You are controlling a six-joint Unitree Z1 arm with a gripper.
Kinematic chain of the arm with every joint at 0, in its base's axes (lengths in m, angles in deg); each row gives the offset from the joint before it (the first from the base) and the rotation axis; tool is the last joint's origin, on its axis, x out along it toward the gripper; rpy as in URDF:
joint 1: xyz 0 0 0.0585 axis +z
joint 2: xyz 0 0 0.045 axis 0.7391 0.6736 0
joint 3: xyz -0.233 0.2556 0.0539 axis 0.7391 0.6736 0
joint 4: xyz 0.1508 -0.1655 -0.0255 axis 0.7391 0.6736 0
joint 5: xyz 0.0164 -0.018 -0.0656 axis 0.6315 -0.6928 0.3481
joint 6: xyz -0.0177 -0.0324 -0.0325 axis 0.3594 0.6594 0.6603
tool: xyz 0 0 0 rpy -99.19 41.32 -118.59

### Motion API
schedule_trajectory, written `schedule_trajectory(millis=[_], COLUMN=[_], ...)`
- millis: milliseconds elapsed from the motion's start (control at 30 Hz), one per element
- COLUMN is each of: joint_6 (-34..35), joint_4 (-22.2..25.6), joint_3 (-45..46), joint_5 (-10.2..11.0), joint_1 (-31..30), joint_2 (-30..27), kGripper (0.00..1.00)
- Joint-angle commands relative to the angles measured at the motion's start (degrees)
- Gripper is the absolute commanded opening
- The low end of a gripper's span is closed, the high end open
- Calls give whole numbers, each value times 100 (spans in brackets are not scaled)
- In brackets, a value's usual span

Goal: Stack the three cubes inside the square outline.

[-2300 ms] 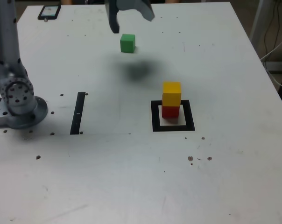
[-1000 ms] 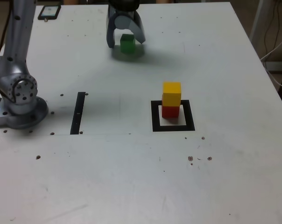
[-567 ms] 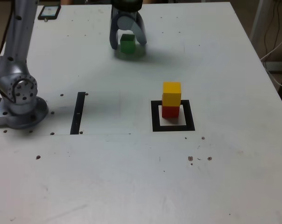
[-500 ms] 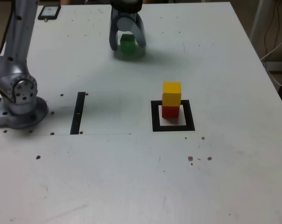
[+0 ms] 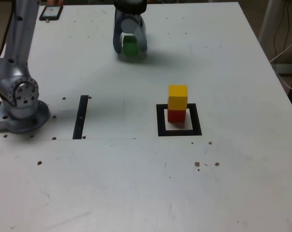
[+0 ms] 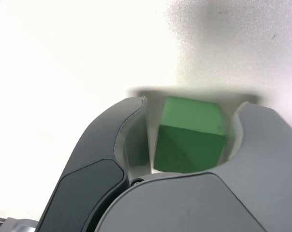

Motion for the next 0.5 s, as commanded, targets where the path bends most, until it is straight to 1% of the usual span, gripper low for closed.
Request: schedule_trajectory(millis=[0, 167, 267, 467], joint_6=[-9, -9, -9, -9], joint_4=[-20, -16, 22, 323], joint_3=[-56, -101, -156, -412], joint_5=[-10, -45, -118, -227], joint_1=[13, 24, 27, 32], joint_2=[-16, -16, -18, -109], kGripper=[51, 42, 35, 33])
